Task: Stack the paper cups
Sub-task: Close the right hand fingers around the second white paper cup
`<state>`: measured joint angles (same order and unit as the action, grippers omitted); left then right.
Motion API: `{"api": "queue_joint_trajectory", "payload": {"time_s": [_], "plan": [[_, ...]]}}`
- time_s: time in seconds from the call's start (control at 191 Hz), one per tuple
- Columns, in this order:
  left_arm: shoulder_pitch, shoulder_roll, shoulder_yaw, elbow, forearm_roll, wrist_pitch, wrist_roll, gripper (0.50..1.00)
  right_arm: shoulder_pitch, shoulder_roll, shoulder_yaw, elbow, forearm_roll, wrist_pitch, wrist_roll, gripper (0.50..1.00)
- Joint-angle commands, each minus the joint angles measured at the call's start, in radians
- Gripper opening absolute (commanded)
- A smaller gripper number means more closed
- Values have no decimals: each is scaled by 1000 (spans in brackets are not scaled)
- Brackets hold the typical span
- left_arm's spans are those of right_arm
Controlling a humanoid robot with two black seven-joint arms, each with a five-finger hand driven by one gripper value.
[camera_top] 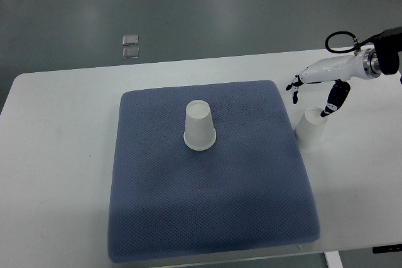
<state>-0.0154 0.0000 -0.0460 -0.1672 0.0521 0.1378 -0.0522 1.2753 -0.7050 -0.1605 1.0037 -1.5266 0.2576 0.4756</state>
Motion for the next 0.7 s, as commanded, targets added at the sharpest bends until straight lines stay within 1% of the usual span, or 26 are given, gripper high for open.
{"api": "queue_joint_trajectory", "payload": {"time_s": [0.0, 0.246, 0.35, 0.497, 0.695], "plan": [[0, 0, 0, 0, 0, 0, 0, 1000, -1, -8, -10, 1, 9, -6, 0, 913], [0, 0, 0, 0, 0, 0, 0, 1000, -2, -27, -13, 15, 13, 2, 17, 913], [0, 0, 0, 0, 0, 0, 0, 1000, -31, -28, -14, 15, 9, 0, 17, 913], [0, 0, 0, 0, 0, 0, 0, 1000, -57, -28, -11, 13, 6, -18, 17, 913], [0, 0, 0, 0, 0, 0, 0, 1000, -96, -21, -10, -4, 8, -81, 15, 913]]}}
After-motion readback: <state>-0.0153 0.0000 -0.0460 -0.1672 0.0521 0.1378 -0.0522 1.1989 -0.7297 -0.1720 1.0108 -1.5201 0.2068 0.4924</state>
